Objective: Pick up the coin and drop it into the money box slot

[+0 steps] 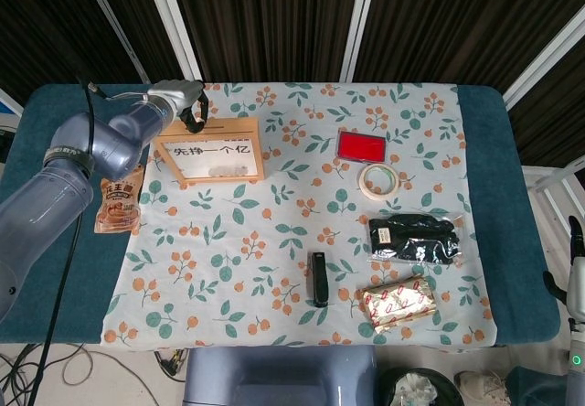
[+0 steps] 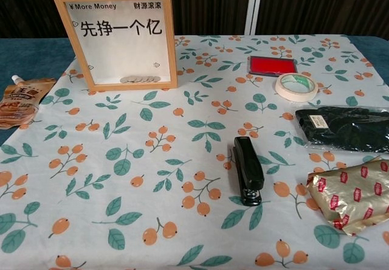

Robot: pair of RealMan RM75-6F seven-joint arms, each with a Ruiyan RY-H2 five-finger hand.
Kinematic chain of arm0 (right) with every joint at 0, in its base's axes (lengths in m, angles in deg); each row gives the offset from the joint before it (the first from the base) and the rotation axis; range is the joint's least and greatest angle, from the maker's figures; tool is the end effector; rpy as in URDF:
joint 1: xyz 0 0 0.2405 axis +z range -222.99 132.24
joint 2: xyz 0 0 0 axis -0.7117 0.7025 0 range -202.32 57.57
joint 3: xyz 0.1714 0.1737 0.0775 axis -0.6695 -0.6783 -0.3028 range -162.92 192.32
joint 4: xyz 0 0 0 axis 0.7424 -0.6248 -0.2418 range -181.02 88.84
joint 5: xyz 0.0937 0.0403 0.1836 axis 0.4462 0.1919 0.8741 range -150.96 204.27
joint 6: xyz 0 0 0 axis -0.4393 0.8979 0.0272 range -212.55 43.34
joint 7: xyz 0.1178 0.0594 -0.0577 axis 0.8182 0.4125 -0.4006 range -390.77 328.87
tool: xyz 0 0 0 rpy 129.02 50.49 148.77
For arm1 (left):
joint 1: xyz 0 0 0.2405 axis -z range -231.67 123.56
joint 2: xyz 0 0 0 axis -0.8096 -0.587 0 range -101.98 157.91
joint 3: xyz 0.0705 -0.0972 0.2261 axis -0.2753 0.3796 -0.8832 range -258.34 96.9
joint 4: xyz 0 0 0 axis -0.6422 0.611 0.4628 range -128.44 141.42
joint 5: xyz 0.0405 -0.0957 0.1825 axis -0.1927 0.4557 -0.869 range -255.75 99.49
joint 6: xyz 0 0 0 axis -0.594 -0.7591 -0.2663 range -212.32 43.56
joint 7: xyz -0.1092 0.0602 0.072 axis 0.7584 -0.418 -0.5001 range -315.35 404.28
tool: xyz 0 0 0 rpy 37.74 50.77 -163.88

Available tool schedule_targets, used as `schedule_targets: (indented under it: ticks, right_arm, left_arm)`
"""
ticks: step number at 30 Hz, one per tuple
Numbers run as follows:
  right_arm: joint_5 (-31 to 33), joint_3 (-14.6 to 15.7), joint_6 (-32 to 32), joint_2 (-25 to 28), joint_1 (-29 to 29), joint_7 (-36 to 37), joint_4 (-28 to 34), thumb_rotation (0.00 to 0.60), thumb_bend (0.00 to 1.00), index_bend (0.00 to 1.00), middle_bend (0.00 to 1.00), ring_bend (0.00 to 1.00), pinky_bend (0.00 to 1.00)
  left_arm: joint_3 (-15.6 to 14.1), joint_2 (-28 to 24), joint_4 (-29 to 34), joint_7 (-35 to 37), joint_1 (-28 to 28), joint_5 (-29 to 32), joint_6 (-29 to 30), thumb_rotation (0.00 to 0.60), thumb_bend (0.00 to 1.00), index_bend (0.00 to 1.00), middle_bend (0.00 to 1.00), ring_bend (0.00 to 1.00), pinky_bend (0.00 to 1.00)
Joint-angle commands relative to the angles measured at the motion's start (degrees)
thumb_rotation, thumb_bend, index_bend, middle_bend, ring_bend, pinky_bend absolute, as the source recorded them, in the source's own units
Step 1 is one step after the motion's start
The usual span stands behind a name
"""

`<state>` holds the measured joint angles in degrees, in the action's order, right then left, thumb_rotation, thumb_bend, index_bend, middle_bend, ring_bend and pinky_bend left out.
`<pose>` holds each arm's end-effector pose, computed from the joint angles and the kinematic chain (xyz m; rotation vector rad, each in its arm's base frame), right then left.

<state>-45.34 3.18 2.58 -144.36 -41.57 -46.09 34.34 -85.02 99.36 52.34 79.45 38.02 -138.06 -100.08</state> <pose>-0.3613 -0.1996 0.1778 1.1235 -0.6774 0.6136 -0.0337 0.5442 0.1483 -1.7697 -1.2452 -0.3414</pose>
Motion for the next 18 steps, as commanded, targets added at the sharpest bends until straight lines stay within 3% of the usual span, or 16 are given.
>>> schedule_targets:
  ticks: [1, 18]
  right_arm:
    - [0.1, 0.0, 0.0, 0.0, 0.0, -0.1, 0.0, 0.6, 0.3, 0.0, 0.0, 0.0, 0.0]
    - [0.5, -0.2, 0.0, 0.2, 0.0, -0.2, 0.2, 0.6, 0.3, 0.0, 0.0, 0.0, 0.0]
  left_arm:
    - [-0.3, -0.1, 0.1, 0.3, 0.2, -0.5, 0.0, 0.6, 0.51, 0.53, 0.0, 0.0, 0.0]
    - [-2.1, -0.7, 1.9, 2.4, 1.5, -3.3, 1.1, 0.6, 0.49, 0.52, 0.0, 0.0, 0.0]
